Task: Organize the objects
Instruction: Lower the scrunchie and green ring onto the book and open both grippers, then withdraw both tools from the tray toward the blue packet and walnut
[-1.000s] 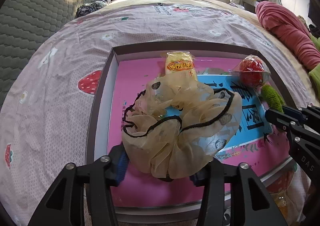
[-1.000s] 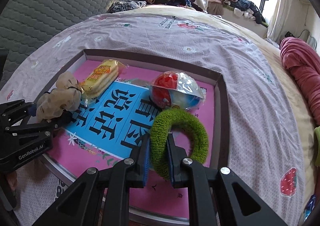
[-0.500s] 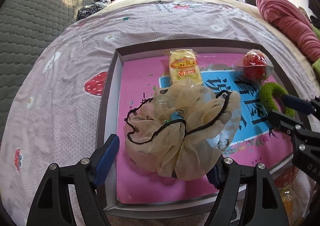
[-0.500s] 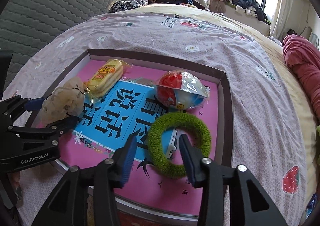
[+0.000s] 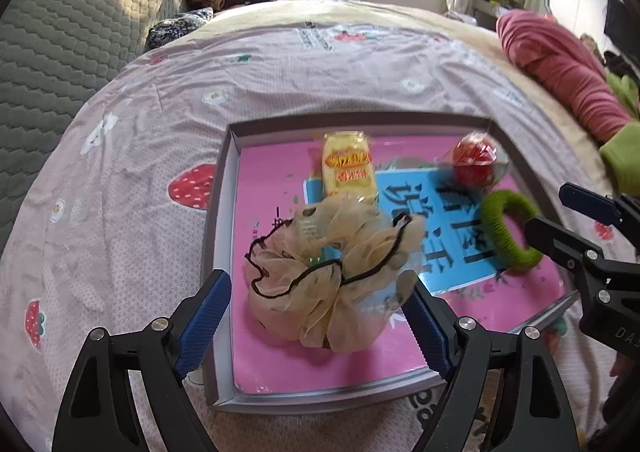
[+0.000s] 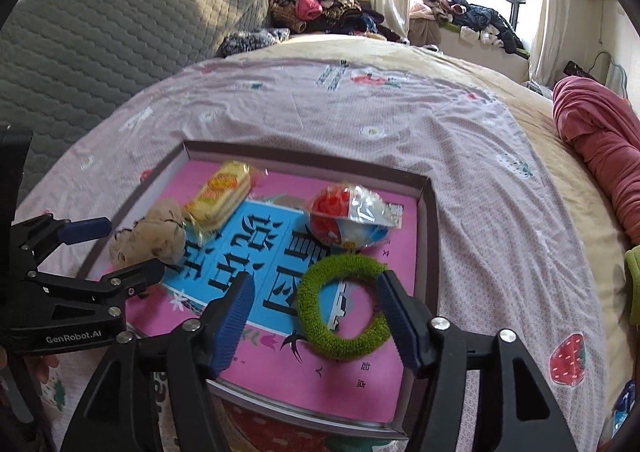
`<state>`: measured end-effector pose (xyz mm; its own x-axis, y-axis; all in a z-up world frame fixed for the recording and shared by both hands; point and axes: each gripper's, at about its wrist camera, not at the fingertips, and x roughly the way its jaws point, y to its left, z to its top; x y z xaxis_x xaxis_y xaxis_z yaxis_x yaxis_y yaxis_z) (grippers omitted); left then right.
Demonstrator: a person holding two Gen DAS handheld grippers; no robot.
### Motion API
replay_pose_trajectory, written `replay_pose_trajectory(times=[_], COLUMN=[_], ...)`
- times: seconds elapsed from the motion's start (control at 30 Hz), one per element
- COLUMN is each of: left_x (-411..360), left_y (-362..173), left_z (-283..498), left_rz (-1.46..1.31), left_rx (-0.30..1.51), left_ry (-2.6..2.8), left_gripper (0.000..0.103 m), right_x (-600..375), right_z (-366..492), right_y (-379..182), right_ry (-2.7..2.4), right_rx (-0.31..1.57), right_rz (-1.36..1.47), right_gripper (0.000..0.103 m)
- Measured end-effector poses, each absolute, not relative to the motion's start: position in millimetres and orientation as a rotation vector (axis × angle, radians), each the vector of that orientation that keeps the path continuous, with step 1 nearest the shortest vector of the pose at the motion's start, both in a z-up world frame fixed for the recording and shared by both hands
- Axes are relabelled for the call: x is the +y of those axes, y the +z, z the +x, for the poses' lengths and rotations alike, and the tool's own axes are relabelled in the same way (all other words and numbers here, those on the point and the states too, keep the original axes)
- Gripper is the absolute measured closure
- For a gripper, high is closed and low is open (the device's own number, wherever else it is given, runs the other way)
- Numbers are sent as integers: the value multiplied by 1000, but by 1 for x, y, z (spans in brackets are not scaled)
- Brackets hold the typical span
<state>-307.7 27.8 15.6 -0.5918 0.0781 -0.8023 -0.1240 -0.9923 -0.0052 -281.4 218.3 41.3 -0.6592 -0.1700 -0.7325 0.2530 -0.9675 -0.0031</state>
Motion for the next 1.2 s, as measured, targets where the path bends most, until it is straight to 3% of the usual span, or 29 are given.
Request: replay_pose_trajectory(times=[0.3,0.47,1.2], left_x=[23,18,36], left_y=[45,56,79], left_z=[-286,-263,-122], left_rz=[-1294,-1278,-1371], left_rx=[42,-43,96], left_ry=[2709,2709,2693], left_gripper=[1,1,1], right_x=[221,232,241], right_z=[-255,-230,-104], right_y=[78,90,144], right_ry=[-2719,-2743,-2772], right_rx=[128,82,144], right_rz=[1064,1077,1047], right_gripper=[24,23,22])
